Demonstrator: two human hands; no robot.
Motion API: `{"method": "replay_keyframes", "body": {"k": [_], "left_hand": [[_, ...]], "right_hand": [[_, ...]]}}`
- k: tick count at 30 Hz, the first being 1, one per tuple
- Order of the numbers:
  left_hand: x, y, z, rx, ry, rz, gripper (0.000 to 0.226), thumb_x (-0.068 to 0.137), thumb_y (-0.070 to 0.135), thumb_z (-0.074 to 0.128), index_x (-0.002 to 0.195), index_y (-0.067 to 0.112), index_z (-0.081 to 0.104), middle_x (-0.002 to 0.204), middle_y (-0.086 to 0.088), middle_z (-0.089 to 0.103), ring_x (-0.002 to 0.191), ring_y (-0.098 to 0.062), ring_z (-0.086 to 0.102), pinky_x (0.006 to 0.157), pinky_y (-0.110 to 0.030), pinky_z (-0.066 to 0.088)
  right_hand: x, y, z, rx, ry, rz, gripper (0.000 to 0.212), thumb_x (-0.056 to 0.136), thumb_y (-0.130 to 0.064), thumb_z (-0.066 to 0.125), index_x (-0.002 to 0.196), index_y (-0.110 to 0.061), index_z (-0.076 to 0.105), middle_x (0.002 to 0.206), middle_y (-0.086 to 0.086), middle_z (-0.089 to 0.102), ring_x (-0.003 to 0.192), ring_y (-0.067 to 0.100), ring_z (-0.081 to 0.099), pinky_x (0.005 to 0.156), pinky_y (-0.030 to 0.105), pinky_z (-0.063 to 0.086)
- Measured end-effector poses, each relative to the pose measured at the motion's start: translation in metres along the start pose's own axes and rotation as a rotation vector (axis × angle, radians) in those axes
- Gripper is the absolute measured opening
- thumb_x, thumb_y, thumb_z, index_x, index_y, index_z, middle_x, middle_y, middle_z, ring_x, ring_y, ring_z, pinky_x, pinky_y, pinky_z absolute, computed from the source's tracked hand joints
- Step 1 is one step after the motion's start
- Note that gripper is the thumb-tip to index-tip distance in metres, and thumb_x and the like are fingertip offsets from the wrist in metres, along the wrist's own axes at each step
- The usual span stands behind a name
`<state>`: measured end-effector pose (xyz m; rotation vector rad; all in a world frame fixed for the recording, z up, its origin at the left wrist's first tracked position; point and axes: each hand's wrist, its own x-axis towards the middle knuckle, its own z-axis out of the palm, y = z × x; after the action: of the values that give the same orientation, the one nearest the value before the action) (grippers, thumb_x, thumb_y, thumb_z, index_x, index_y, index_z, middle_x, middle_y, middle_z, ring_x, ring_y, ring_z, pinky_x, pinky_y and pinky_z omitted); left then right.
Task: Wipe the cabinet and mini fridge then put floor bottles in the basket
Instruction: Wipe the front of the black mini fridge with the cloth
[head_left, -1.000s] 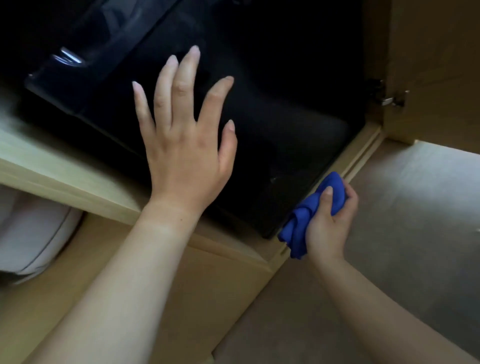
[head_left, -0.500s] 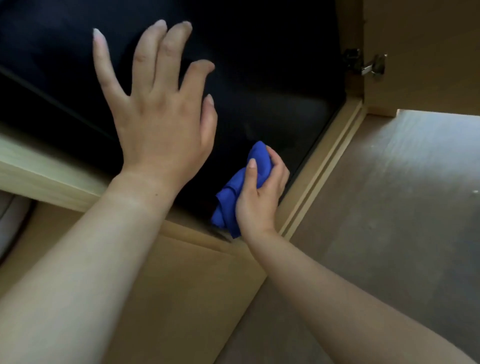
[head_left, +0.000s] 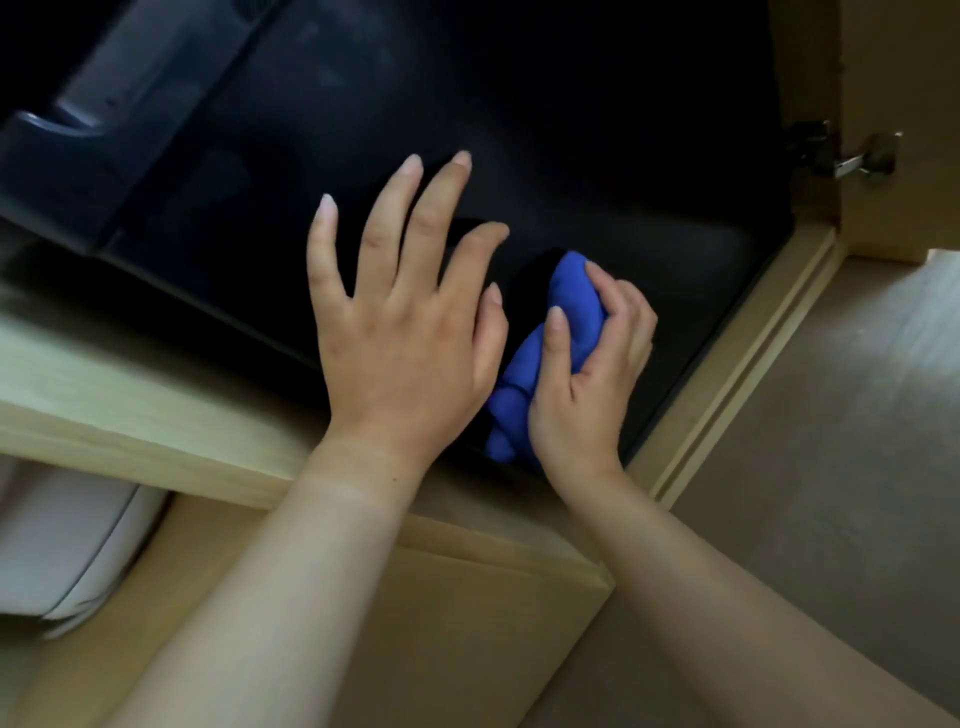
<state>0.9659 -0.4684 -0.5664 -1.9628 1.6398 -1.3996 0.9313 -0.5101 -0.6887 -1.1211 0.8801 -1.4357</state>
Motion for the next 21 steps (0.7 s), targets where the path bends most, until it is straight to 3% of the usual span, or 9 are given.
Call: {"method": "replay_keyframes", "body": {"k": [2,5,10,13,16,21], "left_hand": [[-0.001,0.000,0.000,0.009,-0.008,-0.002,0.033,0.093,0.031,0.045,0.123,0.026,0.058,0.150,0.000,0.039,0.139,-0.023,0.030,0.112,-0.048,0.010],[0.000,0.001,-0.001,0.010,-0.028,-0.003,0.033,0.093,0.033,0.047,0.122,0.026,0.059,0.150,0.000,0.039,0.139,-0.022,0.029,0.112,-0.048,0.011],[0.003,0.006,-0.002,-0.007,-0.044,0.008,0.031,0.092,0.033,0.048,0.120,0.025,0.060,0.145,0.000,0.045,0.136,-0.021,0.033,0.111,-0.052,0.011],[0.011,0.017,0.005,-0.074,-0.042,0.073,0.031,0.091,0.032,0.049,0.117,0.023,0.062,0.138,-0.001,0.053,0.131,-0.019,0.039,0.112,-0.050,0.010],[0.026,0.034,0.019,-0.107,-0.031,0.083,0.031,0.092,0.033,0.047,0.116,0.022,0.063,0.134,0.000,0.056,0.128,-0.018,0.042,0.111,-0.048,0.013],[0.030,0.043,0.033,-0.028,-0.020,0.115,0.033,0.097,0.039,0.042,0.116,0.022,0.063,0.135,0.000,0.056,0.127,-0.018,0.039,0.108,-0.042,0.021]], "right_hand": [[-0.002,0.015,-0.008,-0.004,-0.021,0.011,0.040,0.096,-0.028,0.047,0.132,-0.013,0.044,0.132,0.008,0.039,0.122,0.011,0.036,0.104,0.012,0.023],[-0.006,0.033,-0.016,0.019,0.020,0.157,0.039,0.096,-0.027,0.048,0.132,-0.013,0.043,0.134,0.009,0.039,0.123,0.012,0.037,0.101,0.006,0.021],[-0.019,0.037,-0.021,0.066,0.019,0.295,0.039,0.094,-0.031,0.047,0.132,-0.025,0.040,0.135,0.001,0.038,0.125,0.009,0.037,0.106,0.022,0.027],[-0.025,0.039,-0.023,0.067,-0.010,0.274,0.037,0.094,-0.033,0.046,0.130,-0.031,0.037,0.135,0.000,0.036,0.126,0.008,0.035,0.104,0.012,0.024],[-0.017,0.050,-0.024,0.041,0.002,0.297,0.036,0.095,-0.029,0.048,0.131,-0.026,0.039,0.134,0.000,0.036,0.124,0.006,0.035,0.100,0.005,0.021],[0.022,0.085,-0.039,-0.016,0.132,0.410,0.038,0.096,-0.024,0.048,0.132,-0.014,0.042,0.130,-0.001,0.039,0.122,0.011,0.036,0.108,0.030,0.028]]}}
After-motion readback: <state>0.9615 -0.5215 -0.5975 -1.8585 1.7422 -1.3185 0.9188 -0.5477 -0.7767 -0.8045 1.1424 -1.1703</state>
